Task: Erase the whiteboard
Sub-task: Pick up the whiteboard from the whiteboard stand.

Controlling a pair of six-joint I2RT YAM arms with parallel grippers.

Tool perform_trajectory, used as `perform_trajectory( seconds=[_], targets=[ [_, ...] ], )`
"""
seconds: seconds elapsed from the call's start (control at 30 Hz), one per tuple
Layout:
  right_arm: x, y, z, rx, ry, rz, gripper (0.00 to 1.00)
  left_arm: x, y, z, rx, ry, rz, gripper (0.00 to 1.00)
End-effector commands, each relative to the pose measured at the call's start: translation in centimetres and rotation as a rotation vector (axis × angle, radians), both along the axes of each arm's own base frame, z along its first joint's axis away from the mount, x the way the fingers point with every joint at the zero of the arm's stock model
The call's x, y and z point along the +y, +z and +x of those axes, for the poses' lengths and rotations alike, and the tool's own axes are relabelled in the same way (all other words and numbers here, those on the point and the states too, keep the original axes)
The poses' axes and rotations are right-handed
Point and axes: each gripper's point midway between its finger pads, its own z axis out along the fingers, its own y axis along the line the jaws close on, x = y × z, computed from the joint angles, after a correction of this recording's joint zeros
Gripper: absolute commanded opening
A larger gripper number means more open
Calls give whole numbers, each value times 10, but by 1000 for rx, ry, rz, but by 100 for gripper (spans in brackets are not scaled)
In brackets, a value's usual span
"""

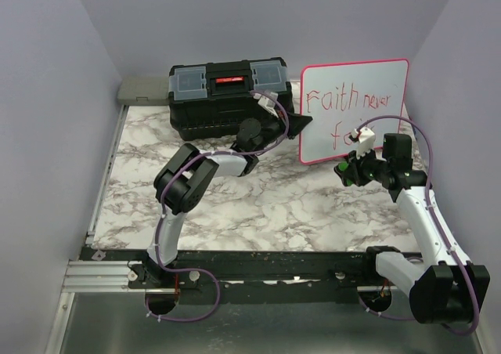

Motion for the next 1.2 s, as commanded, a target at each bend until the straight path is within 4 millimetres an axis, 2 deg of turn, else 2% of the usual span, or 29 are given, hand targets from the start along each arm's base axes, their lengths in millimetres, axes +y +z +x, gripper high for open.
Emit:
perform_trajectory(
  seconds=[0.0,0.27,0.5,0.67,0.97,1.17],
  targets=[
    [3,-2,-1,2,22,13,1,21,82,-9,-229,18,-136,0],
    [3,-2,-1,4,22,12,1,11,123,9,-187,22,-101,0],
    [3,-3,-1,6,24,13,1,-3,145,16,-55,0,-99,0],
    [3,-3,-2,8,26,13,1,-15,145,24,22,11,-130,0],
    [-2,-3,0,5,-2,0,1,-28,137,41,33,36,-176,0],
    [-2,-2,1,1,-4,1,1,-22,111,33,15,33,-118,0]
  ],
)
